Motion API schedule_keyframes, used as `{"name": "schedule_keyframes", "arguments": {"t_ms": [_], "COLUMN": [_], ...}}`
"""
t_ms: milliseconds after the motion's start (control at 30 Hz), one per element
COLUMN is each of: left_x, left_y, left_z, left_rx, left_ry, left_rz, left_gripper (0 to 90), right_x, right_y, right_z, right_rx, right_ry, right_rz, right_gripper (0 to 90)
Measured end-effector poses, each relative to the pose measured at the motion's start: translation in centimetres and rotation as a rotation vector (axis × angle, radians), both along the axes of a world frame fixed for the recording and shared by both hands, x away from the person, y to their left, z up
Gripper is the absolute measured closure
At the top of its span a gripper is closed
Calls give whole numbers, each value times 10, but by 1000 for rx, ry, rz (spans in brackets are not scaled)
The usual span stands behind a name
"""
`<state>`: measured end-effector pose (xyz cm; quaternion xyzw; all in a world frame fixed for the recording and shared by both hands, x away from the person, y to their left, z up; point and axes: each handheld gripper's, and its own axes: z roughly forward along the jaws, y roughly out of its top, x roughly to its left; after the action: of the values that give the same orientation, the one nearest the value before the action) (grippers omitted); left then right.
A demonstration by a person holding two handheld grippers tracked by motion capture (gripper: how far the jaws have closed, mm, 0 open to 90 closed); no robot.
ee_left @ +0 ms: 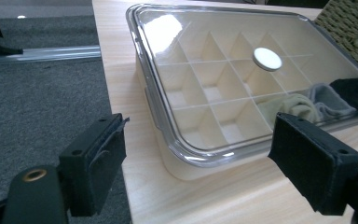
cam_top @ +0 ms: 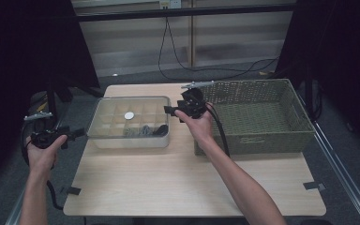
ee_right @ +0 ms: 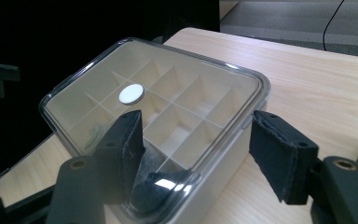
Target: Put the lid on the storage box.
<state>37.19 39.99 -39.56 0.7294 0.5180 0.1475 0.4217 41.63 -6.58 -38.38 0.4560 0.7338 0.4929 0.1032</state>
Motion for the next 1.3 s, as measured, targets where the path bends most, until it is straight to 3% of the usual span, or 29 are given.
{"name": "schedule_keyframes", "arguments": {"t_ms": [133,333,600,667,767,1067,1300], "left_x": [-15,-34,-50,-54,-60,-84,-94], "left_y": [-11,-24,-51,-57,-64,-76,-93], "left_z": [3,-1,0,0,-1,-3,-17], "left_rx": [13,9,-10,6,0,18,-23], "left_ry": [-41,-64,-93,-102,-117,-116,-104], "left_rz": [-16,-41,-86,-109,-108,-133,-154], "left_gripper": [180,180,168,162,159,158,156], "right_x": [-8,-21,-40,-46,-54,-78,-99], "right_y": [-14,-29,-46,-53,-63,-90,-107], "right_z": [-2,0,1,2,3,4,3], "right_rx": [-1,1,10,10,5,-21,-24], "right_ry": [-8,-33,-61,-64,-76,-95,-102], "right_rz": [-13,-1,-3,-5,-14,-34,-46], "right_gripper": [327,305,294,290,283,273,269]}}
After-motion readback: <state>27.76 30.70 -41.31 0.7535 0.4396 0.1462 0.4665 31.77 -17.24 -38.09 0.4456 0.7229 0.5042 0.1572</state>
